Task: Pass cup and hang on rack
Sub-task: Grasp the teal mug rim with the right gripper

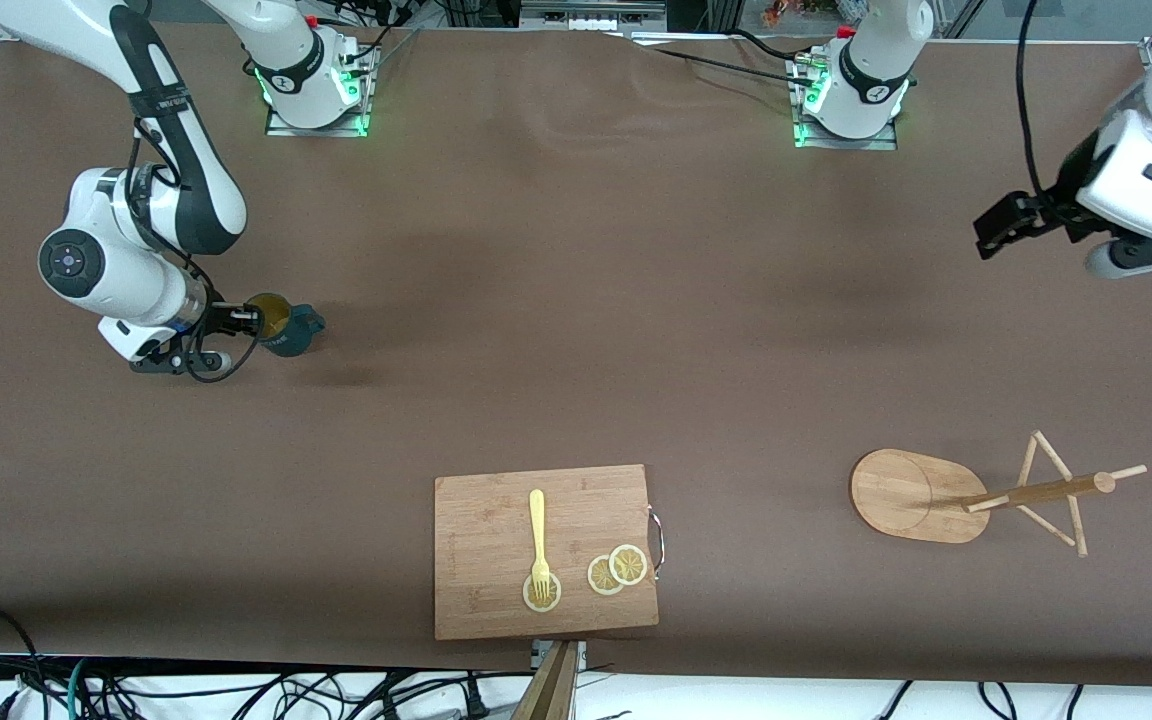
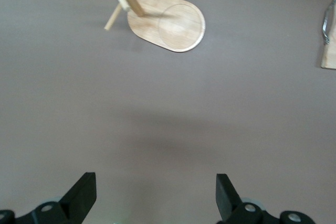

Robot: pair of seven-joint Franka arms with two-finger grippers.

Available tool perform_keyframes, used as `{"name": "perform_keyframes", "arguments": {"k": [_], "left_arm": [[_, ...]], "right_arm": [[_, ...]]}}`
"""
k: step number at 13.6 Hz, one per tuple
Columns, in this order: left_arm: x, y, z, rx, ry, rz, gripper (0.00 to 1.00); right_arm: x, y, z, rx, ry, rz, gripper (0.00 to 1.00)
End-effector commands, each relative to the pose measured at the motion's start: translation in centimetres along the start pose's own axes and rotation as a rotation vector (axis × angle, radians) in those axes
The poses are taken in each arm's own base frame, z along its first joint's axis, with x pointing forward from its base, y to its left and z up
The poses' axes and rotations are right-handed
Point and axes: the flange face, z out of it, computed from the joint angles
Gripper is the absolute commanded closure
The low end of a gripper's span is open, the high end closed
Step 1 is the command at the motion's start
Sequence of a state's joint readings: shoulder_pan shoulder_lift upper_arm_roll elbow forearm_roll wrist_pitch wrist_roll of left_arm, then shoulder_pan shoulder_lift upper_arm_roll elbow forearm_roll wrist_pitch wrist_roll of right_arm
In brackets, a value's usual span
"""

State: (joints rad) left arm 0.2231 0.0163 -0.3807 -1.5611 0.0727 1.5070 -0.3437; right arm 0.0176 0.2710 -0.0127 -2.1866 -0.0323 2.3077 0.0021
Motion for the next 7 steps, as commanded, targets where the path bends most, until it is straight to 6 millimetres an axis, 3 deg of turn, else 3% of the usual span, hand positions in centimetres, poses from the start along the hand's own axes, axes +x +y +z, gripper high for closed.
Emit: {"name": "perform_keyframes", "arguments": {"k": [1, 3, 5, 7], "left_arm": [[-0.4, 0.3, -1.0, 0.031, 0.011, 0.005, 0.0], [-0.6, 0.0, -0.8, 0.021, 0.002, 0.031, 0.0], [-0.3, -0.8, -0.3, 0.021, -0.012, 0.018, 0.0], [-0.4, -2.0, 0.4, 0.004, -0.048, 0.003, 0.0]], "right_arm": [[-0.4, -0.7, -0.5, 0.007, 0.012, 0.019, 1.0], [0.1, -1.7, -1.2, 0.009, 0.026, 0.002, 1.0], [1.1, -3.2, -3.1, 0.013, 0.059, -0.029, 1.0], [2.4, -7.0, -6.0, 0.025, 0.084, -0.052, 1.0]]}}
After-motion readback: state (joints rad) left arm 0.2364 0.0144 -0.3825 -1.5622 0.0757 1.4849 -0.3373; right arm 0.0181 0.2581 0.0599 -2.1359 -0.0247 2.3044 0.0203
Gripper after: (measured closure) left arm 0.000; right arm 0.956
